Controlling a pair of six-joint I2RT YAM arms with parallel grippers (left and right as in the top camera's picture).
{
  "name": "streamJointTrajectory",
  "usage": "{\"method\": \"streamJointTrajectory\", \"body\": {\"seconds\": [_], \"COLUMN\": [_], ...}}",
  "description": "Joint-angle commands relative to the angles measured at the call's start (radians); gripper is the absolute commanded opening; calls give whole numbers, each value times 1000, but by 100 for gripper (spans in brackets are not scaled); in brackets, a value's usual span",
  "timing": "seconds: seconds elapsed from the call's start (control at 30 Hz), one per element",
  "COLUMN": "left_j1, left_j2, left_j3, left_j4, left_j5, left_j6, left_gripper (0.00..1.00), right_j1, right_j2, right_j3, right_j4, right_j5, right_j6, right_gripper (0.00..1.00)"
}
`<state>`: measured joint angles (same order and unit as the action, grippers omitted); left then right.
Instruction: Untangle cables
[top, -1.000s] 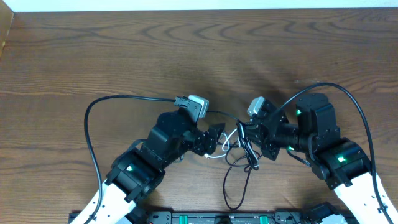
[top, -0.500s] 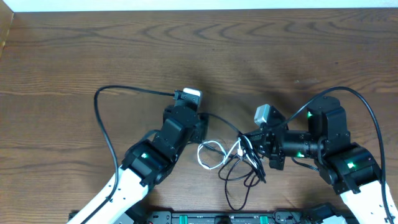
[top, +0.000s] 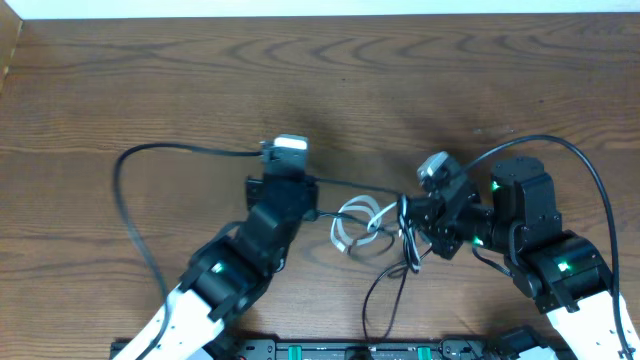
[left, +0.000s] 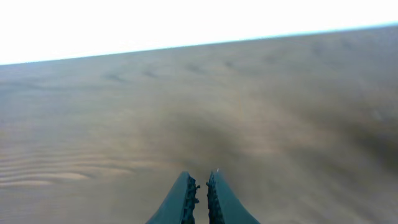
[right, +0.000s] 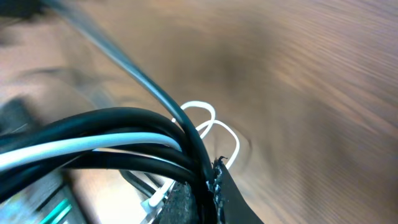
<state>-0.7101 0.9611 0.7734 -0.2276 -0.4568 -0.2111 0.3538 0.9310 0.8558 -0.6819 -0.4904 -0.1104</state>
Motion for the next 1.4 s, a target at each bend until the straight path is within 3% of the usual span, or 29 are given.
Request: {"method": "streamJointTrajectory", "body": {"seconds": [0.0, 0.13, 0.33, 0.47, 0.57, 0.6, 0.67, 0.77, 0.97, 1.13, 1.27, 1.37], "left_j1": [26, 26, 26, 26, 26, 26, 26, 26, 45, 93, 114, 114], "left_j2": [-124, -231, -309, -317, -317, -317, -317, -317, -318, -318, -318, -318], "left_j3": [22, 22, 22, 22, 22, 22, 22, 22, 22, 22, 22, 22], "left_j4": [-1, -3, -10, -23, -21, -19, -18, -15, 20, 27, 27, 27], "left_j5": [-314, -428, -503, -544, -710, -854, -990, -1114, -1112, -1111, -1100, -1098], "left_j6": [-10, -10, -10, -10, -10, -10, -10, -7, -11, -11, -11, -11], "left_gripper": [8, 8, 8, 8, 8, 8, 8, 8, 8, 8, 8, 8], "right_j1": [-15, -15, -15, -15, -15, -15, -15, -15, -17, -75, -164, -229], "right_j2": [-8, -8, -8, -8, -8, -8, -8, -8, -8, -8, -8, -8], "right_j3": [7, 7, 7, 7, 7, 7, 7, 7, 7, 7, 7, 7], "right_j4": [-19, -18, -19, -27, -55, -74, -79, -77, -87, -190, -211, -217], "right_j5": [507, 633, 642, 685, 775, 821, 825, 825, 835, 964, 955, 955], "right_j6": [220, 289, 290, 289, 290, 290, 301, 320, 339, 498, 574, 641], "right_gripper": [2, 8, 1, 2, 3, 4, 4, 6, 5, 1, 1, 8]}}
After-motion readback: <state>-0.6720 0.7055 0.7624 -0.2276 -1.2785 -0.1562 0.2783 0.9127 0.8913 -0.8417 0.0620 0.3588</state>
